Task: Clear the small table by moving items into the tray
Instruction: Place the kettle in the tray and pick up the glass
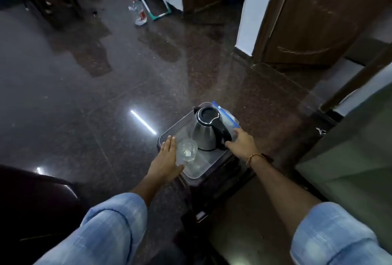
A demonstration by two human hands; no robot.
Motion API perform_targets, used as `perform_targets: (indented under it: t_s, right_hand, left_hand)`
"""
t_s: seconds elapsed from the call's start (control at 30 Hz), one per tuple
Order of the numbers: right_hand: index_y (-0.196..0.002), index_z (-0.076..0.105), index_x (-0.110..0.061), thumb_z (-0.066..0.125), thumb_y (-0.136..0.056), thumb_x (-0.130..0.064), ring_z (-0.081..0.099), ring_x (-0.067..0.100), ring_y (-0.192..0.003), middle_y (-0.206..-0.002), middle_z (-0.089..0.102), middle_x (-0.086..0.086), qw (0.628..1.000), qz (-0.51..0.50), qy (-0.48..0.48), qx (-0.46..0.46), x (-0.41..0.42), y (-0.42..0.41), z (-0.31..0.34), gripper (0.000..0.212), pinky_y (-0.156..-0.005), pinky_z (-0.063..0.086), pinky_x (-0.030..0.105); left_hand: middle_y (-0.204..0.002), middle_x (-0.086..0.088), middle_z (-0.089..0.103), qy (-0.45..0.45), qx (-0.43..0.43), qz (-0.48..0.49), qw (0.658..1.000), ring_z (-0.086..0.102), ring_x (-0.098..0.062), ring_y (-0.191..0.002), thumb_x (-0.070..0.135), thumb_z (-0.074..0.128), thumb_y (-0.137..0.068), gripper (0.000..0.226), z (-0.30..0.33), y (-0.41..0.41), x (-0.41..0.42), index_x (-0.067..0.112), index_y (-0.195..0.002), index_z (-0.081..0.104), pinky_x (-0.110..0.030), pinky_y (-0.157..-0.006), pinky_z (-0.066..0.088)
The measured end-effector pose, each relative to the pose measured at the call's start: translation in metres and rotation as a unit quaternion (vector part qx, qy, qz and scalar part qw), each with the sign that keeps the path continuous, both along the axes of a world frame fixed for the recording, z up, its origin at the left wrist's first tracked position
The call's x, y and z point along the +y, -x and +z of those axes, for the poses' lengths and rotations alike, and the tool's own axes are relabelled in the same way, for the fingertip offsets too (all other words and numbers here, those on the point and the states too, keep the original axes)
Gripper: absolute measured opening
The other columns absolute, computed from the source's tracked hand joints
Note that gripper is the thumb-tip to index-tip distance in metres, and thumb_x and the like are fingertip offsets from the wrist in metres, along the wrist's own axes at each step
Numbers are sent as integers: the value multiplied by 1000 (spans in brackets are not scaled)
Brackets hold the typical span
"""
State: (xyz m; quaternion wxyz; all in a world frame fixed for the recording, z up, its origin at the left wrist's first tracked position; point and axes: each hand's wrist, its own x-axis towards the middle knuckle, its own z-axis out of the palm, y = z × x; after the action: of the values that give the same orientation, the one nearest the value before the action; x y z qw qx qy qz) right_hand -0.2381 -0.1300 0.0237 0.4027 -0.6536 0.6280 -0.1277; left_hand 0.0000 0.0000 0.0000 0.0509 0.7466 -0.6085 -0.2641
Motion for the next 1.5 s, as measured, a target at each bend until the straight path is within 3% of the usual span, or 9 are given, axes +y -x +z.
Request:
perform_targets:
  t_s: [0.13,0.4,0.5,0.63,0.77,1.0,1.17,1.3,1.5]
  right_hand:
    - [-138,49,-13,77,-72,-21,59,22,-115,-124,62,7,997,-46,-70,-3,-25,-12,-23,72,-83,39,19]
    - [-88,68,-17,78,-68,-20,59,8,-68,-73,65,-4,992,-89,-86,30,-50,-38,-76,22,-50,36,12]
    - [-67,67,-15,80,-67,-22,58,7,-63,-63,65,-1,991,-116,-61,15,-53,-42,-88,15,-53,40,20]
    - [-50,50,-14,76,-67,-15,41,-1,-48,-49,47,-5,992,-119,-36,-6,-49,-41,-96,31,-50,35,26]
    - [-51,43,-10,71,-63,-20,37,8,-52,-52,38,-4,987,-161,-16,-25,-39,-46,-87,32,-47,33,25]
    - [-54,45,-15,61,-51,-36,32,2,-48,-47,34,-11,993,-113,21,-22,-14,-8,-13,27,-44,28,22]
    - [-63,54,-2,61,-53,-33,38,3,-46,-46,43,-4,998,-14,43,34,-5,21,75,33,-44,31,22]
    - [-56,59,-9,72,-60,-19,49,2,-36,-49,61,2,990,64,51,114,1,17,142,17,-36,36,17]
    - [-53,59,-14,67,-57,-37,58,6,-47,-46,61,-1,961,145,39,232,1,0,202,25,-42,42,20]
  left_hand:
    - [-164,-5,-14,-57,21,9,998,-6,-29,-151,40,73,-82,115,-25,-11,-33,12,-154,-12,-46,-118,25]
    - [-165,-4,-3,-122,67,-40,990,4,-25,-151,34,80,-69,125,-95,-32,-91,14,-155,-8,-42,-120,22]
    - [-164,-1,5,-135,84,-56,986,17,-25,-148,29,81,-68,122,-118,-33,-99,19,-156,-4,-43,-113,35]
    - [-139,-1,44,-110,97,-56,988,53,-25,-121,27,85,-62,103,-131,-35,-111,24,-145,23,-40,-92,50]
    - [-127,1,51,-87,130,-47,987,60,-25,-108,26,89,-55,94,-126,-42,-110,24,-133,35,-39,-88,50]
    - [-123,2,47,-21,191,-11,981,53,-17,-112,35,88,-51,93,-83,-66,-107,19,-131,43,-35,-95,47]
    - [-131,1,50,61,198,-33,978,48,-15,-121,38,92,-53,97,-35,-70,-107,16,-135,45,-18,-102,33]
    - [-133,-1,51,100,198,-67,973,50,-17,-120,39,91,-53,99,5,-61,-108,16,-136,44,-32,-104,41]
    - [-135,1,48,110,181,-126,969,49,-16,-120,40,91,-54,100,37,-44,-103,19,-138,41,-31,-102,43]
